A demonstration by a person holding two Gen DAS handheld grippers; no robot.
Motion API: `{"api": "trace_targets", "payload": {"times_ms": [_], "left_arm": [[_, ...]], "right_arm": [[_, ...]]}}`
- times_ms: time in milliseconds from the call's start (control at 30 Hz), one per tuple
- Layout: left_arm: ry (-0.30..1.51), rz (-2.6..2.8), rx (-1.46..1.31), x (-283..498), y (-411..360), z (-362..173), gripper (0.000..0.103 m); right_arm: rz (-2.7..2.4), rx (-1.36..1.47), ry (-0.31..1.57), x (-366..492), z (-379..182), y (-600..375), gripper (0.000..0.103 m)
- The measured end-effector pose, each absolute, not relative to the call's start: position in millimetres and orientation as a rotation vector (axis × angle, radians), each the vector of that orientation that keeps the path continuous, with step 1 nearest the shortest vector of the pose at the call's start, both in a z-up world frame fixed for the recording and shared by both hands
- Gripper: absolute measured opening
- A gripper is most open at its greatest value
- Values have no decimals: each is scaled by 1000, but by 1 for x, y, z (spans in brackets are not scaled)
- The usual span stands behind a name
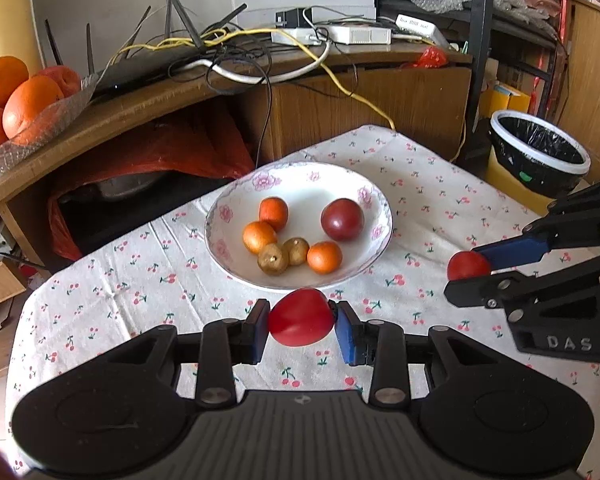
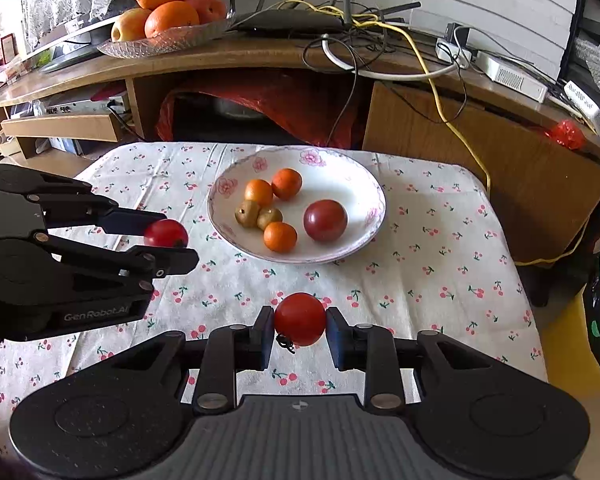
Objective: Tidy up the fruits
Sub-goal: 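Carry both red tomatoes over the white bowl, then lower the tomatoes into the bowl and open both tools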
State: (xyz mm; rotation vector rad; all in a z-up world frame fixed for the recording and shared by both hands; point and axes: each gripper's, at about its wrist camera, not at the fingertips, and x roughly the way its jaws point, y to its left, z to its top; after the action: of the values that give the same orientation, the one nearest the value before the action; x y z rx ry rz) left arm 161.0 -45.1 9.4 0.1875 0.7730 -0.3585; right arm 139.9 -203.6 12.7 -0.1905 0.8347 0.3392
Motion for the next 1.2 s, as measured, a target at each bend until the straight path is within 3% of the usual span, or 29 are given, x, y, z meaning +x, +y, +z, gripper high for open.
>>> {"api": "trace_targets", "payload": {"times_ms": [700,1200], "left_arm": [[729,-338,187,205,-51,15,44],[777,-327,201,246,-62,-12,44]], "right_arm": [[347,-151,799,187,16,-199,24],[343,-141,788,246,-2,-196,24]]}}
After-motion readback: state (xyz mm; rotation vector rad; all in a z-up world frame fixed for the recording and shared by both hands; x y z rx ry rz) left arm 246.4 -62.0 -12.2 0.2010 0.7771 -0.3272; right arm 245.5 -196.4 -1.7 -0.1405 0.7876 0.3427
